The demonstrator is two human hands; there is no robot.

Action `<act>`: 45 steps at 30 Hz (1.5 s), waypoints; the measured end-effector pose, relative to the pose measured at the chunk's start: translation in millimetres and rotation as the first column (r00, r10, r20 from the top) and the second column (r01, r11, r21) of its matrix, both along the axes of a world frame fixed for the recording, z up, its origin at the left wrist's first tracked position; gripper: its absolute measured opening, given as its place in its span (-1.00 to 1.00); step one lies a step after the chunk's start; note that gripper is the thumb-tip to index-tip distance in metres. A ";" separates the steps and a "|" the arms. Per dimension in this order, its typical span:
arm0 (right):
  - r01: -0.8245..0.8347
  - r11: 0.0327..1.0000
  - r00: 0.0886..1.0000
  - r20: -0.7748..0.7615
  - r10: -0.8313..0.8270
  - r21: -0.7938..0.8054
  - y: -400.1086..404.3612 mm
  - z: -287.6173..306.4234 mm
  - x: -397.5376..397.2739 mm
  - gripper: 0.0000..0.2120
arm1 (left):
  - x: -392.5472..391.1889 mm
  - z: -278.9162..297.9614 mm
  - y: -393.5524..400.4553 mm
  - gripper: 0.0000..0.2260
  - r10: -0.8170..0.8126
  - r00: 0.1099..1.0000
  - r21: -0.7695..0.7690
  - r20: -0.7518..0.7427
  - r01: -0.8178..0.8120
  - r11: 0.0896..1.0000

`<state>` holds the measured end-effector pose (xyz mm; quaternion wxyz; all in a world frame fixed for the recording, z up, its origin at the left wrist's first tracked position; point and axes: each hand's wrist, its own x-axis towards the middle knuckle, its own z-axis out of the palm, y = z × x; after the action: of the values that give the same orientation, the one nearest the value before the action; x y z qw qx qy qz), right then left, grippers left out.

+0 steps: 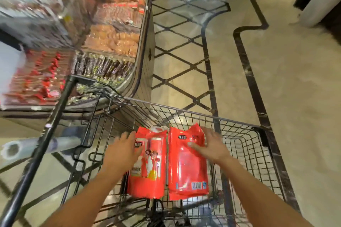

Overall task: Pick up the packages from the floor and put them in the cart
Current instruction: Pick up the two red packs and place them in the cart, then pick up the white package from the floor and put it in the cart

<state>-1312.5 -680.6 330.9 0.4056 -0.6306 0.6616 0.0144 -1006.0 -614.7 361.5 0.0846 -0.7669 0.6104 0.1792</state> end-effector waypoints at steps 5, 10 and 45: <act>-0.305 0.936 0.949 -0.141 0.283 -0.177 -27.0 77.8 12.9 0.12 | 14.0 68.8 3.3 -0.38 0.007 0.998 -0.173 0.062 0.004 0.985; -0.488 0.808 0.872 -0.215 0.439 -0.330 -46.8 136.6 58.4 0.11 | 41.0 142.3 33.0 -0.30 0.059 0.985 -0.368 0.159 0.004 0.930; -0.684 -0.048 0.285 -0.328 0.901 -0.728 405.3 340.4 723.9 0.14 | 477.4 294.2 668.6 -0.34 0.862 0.435 -0.651 0.260 -0.581 0.489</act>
<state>-588.5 -275.4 671.2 0.0808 -0.9893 0.0350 -0.1162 -528.6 53.9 655.6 -0.0176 -0.9666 0.1735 -0.1881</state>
